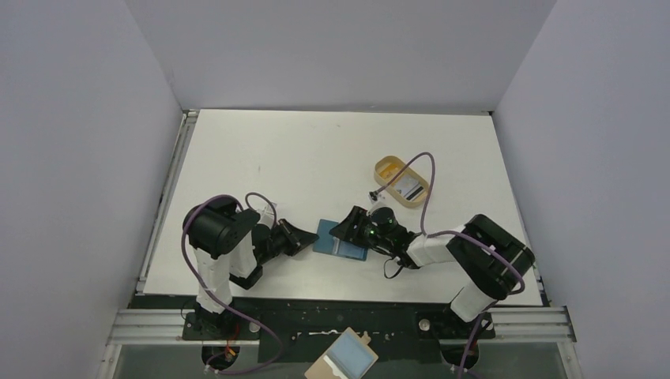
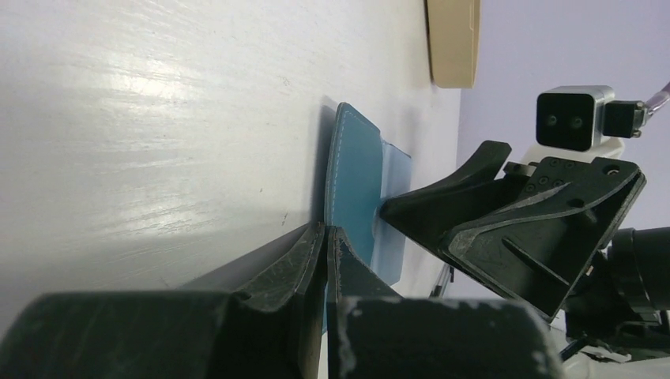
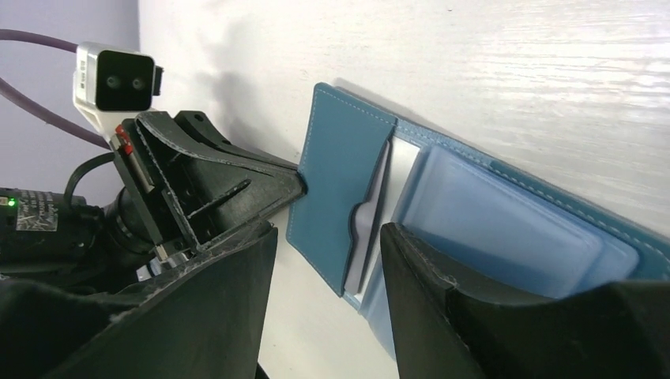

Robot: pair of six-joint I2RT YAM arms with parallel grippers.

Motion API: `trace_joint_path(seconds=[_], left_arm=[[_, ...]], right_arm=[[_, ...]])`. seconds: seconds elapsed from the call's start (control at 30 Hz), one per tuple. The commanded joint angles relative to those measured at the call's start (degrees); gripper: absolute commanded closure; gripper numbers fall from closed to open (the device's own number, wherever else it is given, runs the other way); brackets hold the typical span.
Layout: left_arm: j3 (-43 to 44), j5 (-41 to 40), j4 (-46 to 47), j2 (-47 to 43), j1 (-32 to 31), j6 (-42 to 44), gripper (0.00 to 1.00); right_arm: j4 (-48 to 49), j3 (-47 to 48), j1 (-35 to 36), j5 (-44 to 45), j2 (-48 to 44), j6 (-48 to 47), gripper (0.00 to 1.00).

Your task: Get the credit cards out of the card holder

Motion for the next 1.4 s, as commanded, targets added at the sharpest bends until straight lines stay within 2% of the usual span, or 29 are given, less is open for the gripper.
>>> trace_joint_path(seconds=[0.0,0.07,0.17,0.4,0.6,0.83,0.9,1.03,1.2,1.37], left_arm=[[-0.51,-1.94,-4.33,3.91,-0.08,2.01,1.0],[-0.5,-2.01,-4.33,4.61,-0.08,1.99,1.0],[-0.42,-1.97,-4.33,4.42,-0.15,1.99,1.0],[-0.46,-1.96,-4.33,4.13,-0.46,1.6,1.0],[-0.39,-2.41,-4.33,4.47,-1.13,1.21,1.0],[0.05,-2.11,-4.33,5.75,-1.15,1.2,1.0],[0.23,-2.01,-4.33,6.11,-1.19,1.18,1.0],[0.35,-1.97,-4.33,6.21,-1.18,1.19,1.0],[0.25,-2.01,-4.33,6.26,-1.21,1.29,1.0],[-0.02,-2.06,-4.33,6.01,-1.13,1.38,1.0]], right_arm=[[-19.23,3.53,0.75,6.65,-7.05,-5.14,0.47],[-22.63,4.09,1.0,8.1,-8.68,-5.96,0.47],[-22.19,3.94,1.08,8.44,-8.08,-5.96,0.47],[-3.48,2.2,2.92,5.26,0.91,-2.04,0.47],[-1.65,4.84,5.51,5.67,5.4,-0.52,0.48],[2.04,3.47,6.17,5.43,4.75,0.99,0.48],[6.0,2.59,6.13,4.47,4.66,1.24,0.48],[20.96,0.52,5.89,0.66,7.56,3.47,0.48],[41.44,0.34,5.62,-3.5,17.99,10.16,0.49],[44.02,1.88,6.54,-4.46,20.26,11.64,0.5]])
